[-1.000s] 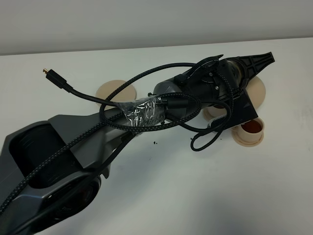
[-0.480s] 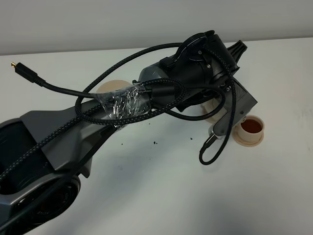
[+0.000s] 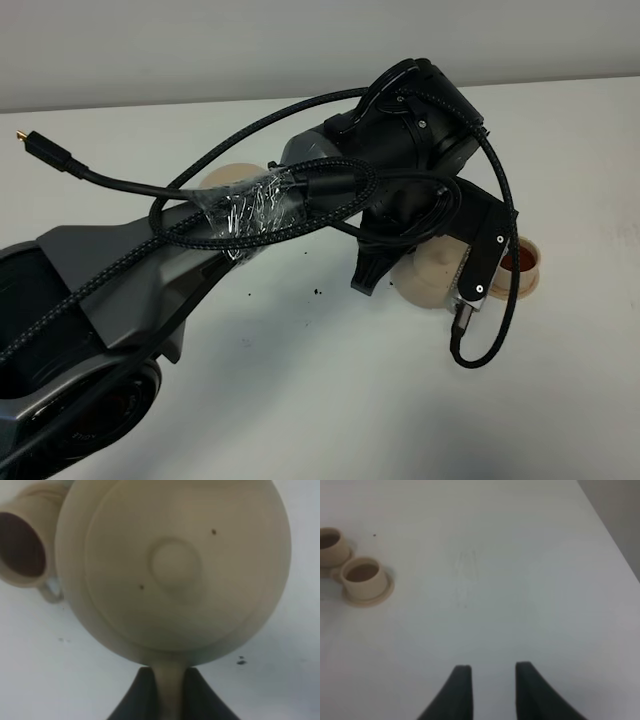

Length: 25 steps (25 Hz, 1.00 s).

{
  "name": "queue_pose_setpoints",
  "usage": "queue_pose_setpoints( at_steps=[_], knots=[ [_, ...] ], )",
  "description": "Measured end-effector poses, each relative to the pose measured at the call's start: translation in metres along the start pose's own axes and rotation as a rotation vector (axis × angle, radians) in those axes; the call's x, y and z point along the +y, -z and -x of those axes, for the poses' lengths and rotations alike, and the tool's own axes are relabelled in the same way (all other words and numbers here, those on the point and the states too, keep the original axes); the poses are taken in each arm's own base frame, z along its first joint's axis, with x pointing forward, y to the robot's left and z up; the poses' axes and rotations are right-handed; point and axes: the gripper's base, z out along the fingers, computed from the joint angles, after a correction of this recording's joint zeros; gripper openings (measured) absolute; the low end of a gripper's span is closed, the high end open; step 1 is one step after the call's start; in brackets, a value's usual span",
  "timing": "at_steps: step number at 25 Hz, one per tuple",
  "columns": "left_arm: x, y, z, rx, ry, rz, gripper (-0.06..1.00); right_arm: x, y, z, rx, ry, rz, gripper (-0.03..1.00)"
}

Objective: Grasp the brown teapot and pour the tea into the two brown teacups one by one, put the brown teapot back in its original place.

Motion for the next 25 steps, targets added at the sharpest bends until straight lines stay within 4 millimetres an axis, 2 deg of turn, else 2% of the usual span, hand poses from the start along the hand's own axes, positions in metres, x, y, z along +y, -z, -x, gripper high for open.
queue_pose_setpoints(
  at_steps=[11, 20, 25],
  knots=[
    [-0.006, -0.001, 0.007, -0.098, 0.221, -0.087, 0.15, 0.0, 0.0, 0.0, 0.0, 0.0, 0.0, 0.24],
    [-0.007, -0.001, 0.011, -0.124, 0.479, -0.121, 0.15, 0.0, 0.0, 0.0, 0.0, 0.0, 0.0, 0.24],
    [-0.003, -0.002, 0.0, -0.111, 0.656, -0.13, 0.15, 0.0, 0.0, 0.0, 0.0, 0.0, 0.0, 0.24]
  ],
)
